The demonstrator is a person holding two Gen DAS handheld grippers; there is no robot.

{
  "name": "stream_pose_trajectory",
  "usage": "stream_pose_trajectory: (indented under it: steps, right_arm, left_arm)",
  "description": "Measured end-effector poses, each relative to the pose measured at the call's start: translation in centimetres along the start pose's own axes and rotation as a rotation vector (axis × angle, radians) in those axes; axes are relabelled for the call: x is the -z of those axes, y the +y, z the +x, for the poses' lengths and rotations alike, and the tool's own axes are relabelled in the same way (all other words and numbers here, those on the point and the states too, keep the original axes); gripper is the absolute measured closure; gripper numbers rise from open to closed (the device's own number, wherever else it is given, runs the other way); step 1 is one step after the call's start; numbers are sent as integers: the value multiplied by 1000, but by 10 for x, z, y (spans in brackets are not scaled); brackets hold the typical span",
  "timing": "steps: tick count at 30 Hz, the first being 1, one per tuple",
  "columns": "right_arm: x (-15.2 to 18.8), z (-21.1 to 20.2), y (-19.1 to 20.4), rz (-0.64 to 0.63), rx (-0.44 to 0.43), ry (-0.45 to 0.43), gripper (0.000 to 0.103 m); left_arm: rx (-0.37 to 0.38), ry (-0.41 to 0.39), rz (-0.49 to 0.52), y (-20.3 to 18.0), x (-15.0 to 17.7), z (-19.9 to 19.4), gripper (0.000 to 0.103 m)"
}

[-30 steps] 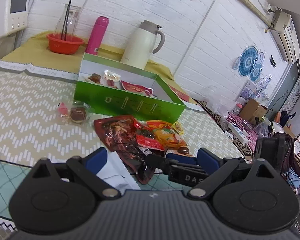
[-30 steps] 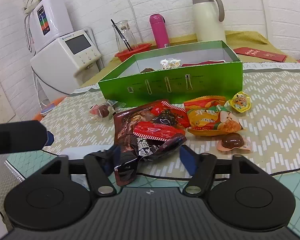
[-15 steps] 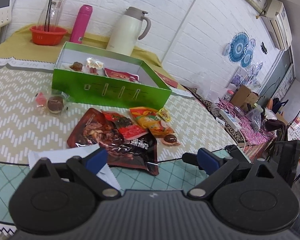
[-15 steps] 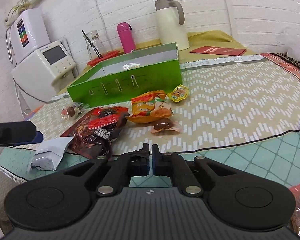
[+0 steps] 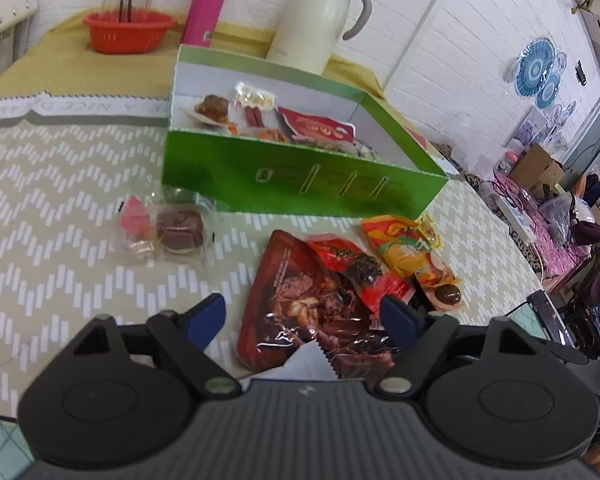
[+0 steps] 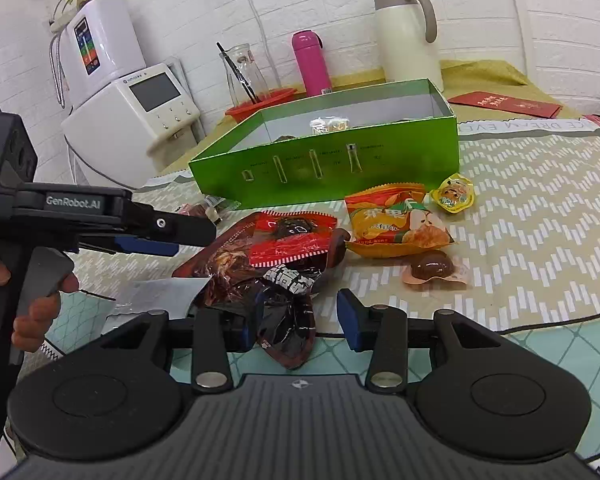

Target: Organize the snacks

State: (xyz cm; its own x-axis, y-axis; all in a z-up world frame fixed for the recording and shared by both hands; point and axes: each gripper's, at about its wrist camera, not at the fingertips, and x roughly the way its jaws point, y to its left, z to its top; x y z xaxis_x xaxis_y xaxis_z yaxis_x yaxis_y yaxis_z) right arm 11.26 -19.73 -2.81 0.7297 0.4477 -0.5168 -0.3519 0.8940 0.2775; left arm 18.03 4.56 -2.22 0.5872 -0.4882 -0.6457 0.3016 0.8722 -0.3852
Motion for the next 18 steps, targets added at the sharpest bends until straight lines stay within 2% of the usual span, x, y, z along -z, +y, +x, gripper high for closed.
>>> stream_pose_trajectory:
  steps: [2, 4, 5, 9, 11, 12, 15, 17, 18]
  right_arm:
    - [-1, 4, -1, 10, -8, 9, 31]
    - [-1, 9, -1, 12, -8, 20, 33]
    - [-1, 12, -1, 12, -10, 25, 32]
    - [-5, 13, -7, 43, 42, 10, 54]
    - [-7, 9, -13, 62, 40, 7, 59]
    - [-8, 6, -14, 59, 44, 5, 69]
    - [-7, 0, -17, 57, 49, -2, 69]
    - [-6, 0, -20, 65, 52, 6, 69]
    - [-5, 2, -22, 72, 54, 12, 69]
  left_arm:
    - [12, 31, 19, 0, 0, 11, 41]
    - [-11, 34, 80, -9, 1, 14, 53]
    - [-18, 39, 98, -12, 1, 16, 54]
    - [-29, 45, 120, -20, 1, 18, 57]
    - [-8, 38, 103, -19, 1, 18, 58]
    - [-2, 33, 98, -18, 1, 17, 60]
    - [16, 30, 97, -22, 1, 18, 60]
    - [-1, 40, 132, -28, 2, 23, 60]
    - [-9, 44, 150, -31, 2, 28, 55]
